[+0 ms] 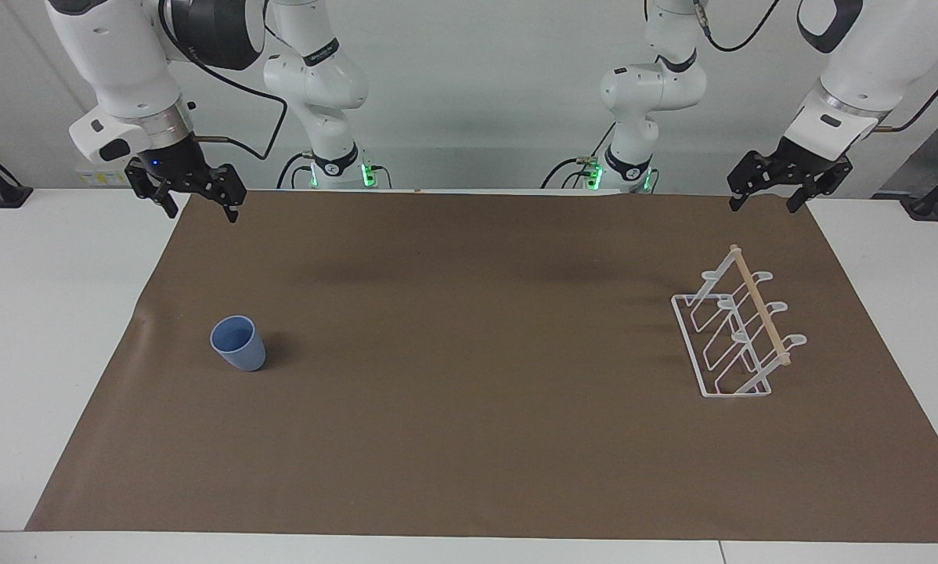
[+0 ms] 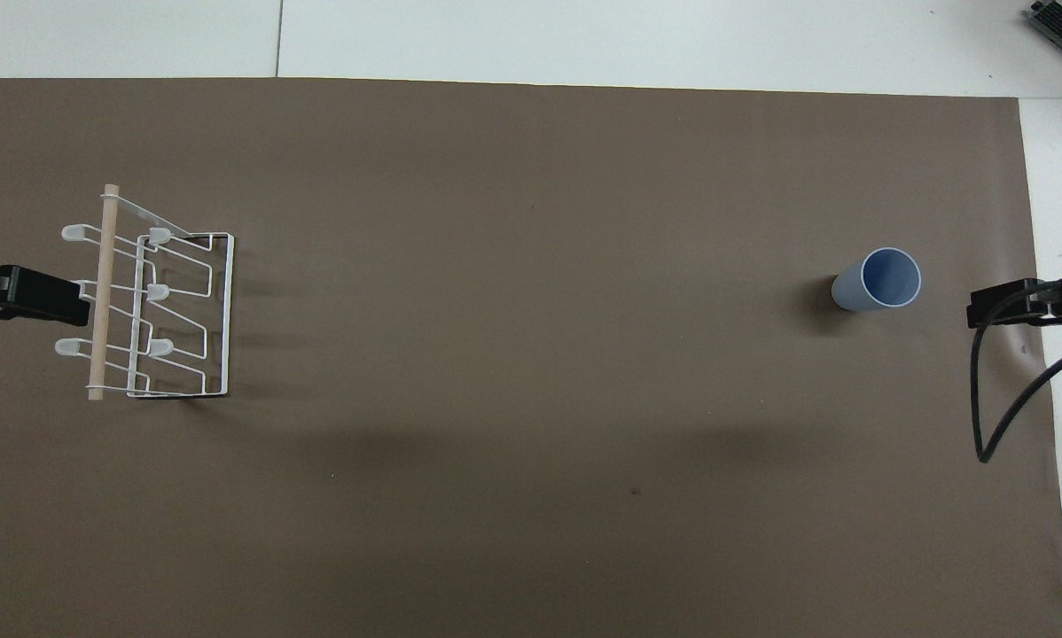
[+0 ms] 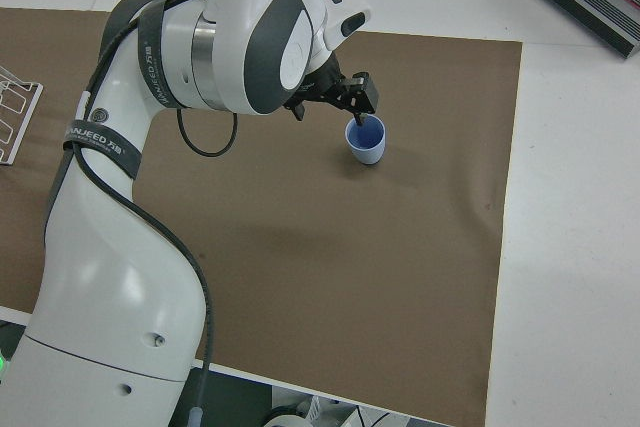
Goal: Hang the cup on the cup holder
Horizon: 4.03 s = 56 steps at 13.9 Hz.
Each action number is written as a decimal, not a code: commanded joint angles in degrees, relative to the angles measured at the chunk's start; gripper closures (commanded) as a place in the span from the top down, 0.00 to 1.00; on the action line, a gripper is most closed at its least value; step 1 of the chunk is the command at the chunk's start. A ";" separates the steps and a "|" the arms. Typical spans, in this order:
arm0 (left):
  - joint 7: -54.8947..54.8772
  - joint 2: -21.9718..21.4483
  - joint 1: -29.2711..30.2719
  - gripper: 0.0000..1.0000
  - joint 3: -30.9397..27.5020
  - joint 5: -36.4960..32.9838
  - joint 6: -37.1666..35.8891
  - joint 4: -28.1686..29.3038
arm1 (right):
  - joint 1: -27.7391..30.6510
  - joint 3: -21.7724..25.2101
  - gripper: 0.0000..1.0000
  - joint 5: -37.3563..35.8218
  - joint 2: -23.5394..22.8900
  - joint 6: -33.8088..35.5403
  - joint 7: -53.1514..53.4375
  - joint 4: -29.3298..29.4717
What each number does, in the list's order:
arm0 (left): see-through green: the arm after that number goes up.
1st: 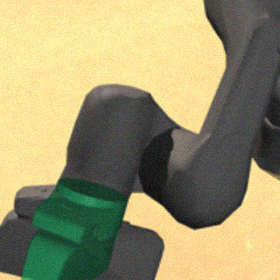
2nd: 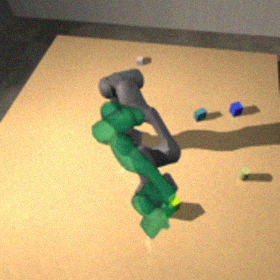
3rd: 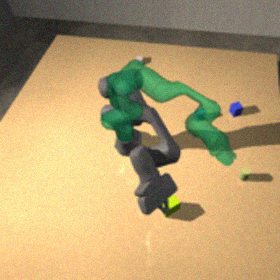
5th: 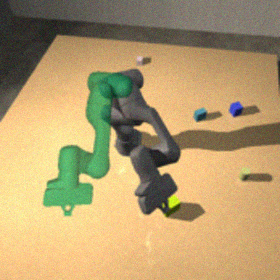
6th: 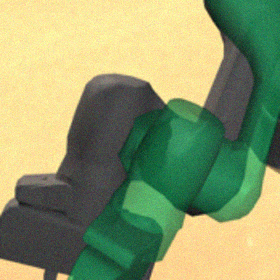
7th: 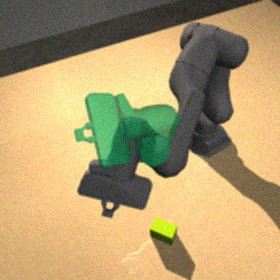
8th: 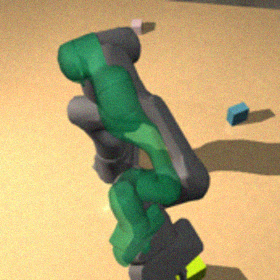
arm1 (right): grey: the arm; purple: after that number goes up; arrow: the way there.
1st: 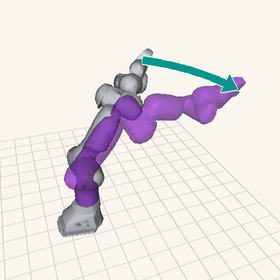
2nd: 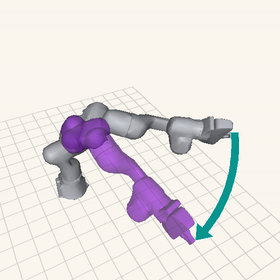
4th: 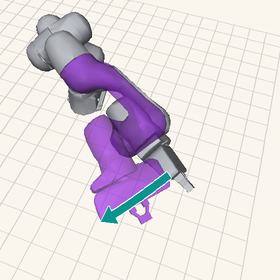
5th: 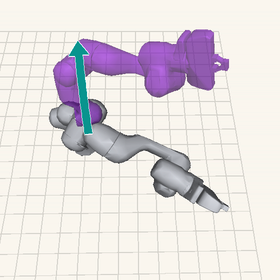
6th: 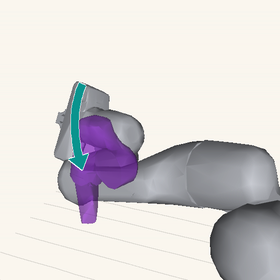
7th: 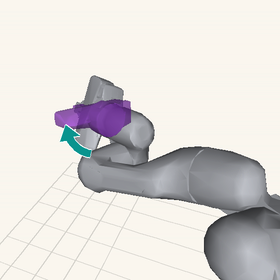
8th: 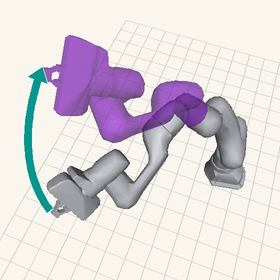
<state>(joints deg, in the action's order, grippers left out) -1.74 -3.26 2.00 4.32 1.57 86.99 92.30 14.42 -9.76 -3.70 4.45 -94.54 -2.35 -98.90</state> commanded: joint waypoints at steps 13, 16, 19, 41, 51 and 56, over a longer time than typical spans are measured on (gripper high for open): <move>-0.28 -0.70 -0.07 1.00 -0.19 -0.95 -0.60 0.60 | -2.30 -0.44 1.00 0.89 -0.75 -11.36 1.03 -0.59; -0.28 -0.70 -0.07 1.00 -0.19 -0.95 -0.51 0.60 | -2.47 -0.53 1.00 1.32 -0.75 -14.25 0.94 -1.38; -0.28 -0.70 -0.07 1.00 -0.19 -0.95 -0.60 0.60 | -2.38 -0.44 1.00 8.17 -0.05 -16.89 0.85 -3.92; -0.28 -0.70 -0.07 1.00 -0.19 -0.95 -0.59 0.60 | 0.08 -0.35 1.00 8.27 -10.85 -43.42 -7.41 -17.99; -0.28 -0.70 -0.07 1.00 -0.19 -0.95 -0.60 0.60 | -1.69 -0.26 1.00 8.27 -12.27 -52.06 -7.40 -25.55; -0.28 -0.70 -0.07 1.00 -0.19 -0.95 -0.60 0.60 | -0.54 -0.18 1.00 7.57 -12.70 -52.06 -7.76 -25.64</move>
<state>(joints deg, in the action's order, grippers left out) -1.75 -3.26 2.00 4.32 1.57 86.99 92.30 12.90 -9.55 3.28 -9.13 -145.29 -8.31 -122.98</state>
